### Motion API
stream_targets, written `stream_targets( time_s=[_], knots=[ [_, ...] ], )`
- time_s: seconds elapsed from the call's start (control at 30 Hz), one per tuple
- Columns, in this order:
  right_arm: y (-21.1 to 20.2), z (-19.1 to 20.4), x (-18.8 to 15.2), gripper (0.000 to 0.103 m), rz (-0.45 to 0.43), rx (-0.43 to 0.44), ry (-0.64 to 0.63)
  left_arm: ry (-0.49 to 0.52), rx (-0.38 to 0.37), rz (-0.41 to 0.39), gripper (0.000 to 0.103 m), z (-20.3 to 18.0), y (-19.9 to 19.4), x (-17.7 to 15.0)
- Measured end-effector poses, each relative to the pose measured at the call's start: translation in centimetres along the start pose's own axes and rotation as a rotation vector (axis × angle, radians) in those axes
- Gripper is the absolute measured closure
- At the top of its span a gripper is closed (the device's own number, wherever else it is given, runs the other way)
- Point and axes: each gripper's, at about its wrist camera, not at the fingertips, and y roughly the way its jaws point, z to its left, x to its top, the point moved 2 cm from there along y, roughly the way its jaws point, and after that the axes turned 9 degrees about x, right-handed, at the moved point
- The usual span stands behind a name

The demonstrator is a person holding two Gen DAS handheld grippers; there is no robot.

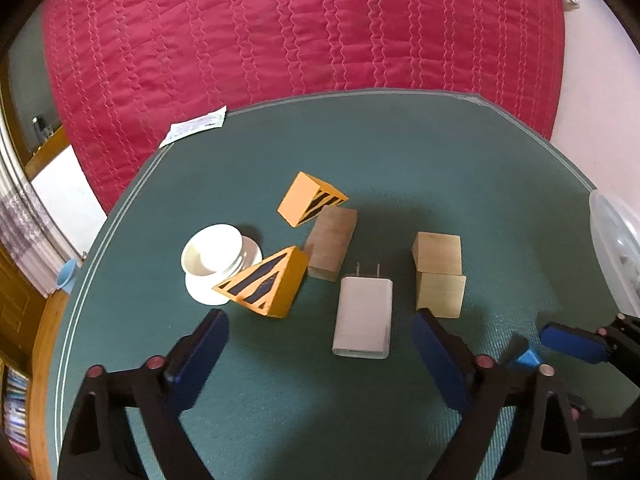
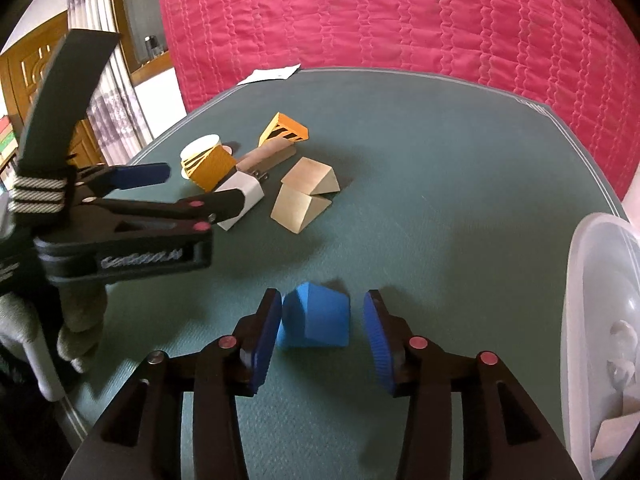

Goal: Organize rigid objects
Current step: 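Grasp the white charger block with the left gripper while the right holds the blue cube, then carry the blue cube over the clear bowl with the right gripper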

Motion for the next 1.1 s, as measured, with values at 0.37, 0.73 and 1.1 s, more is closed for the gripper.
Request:
stream_targets(
  time_s=[0.37,0.73,1.1],
  knots=[
    [-0.4,0.3,-0.5,0.055,0.001,0.010,-0.021,-0.018,-0.094,0.057,0.067,-0.5,1.5,-0.5],
    [-1.2,1.1,-1.8,0.055,0.048,0.034,-0.041,-0.021,-0.100,0.038,0.071,-0.2,0.4,-0.9],
    [-0.9,2.0,-1.9,0.055,0.064,0.095,-0.017,-0.037,-0.084,0.037,0.071,0.1,0.3,-0.7]
  ],
)
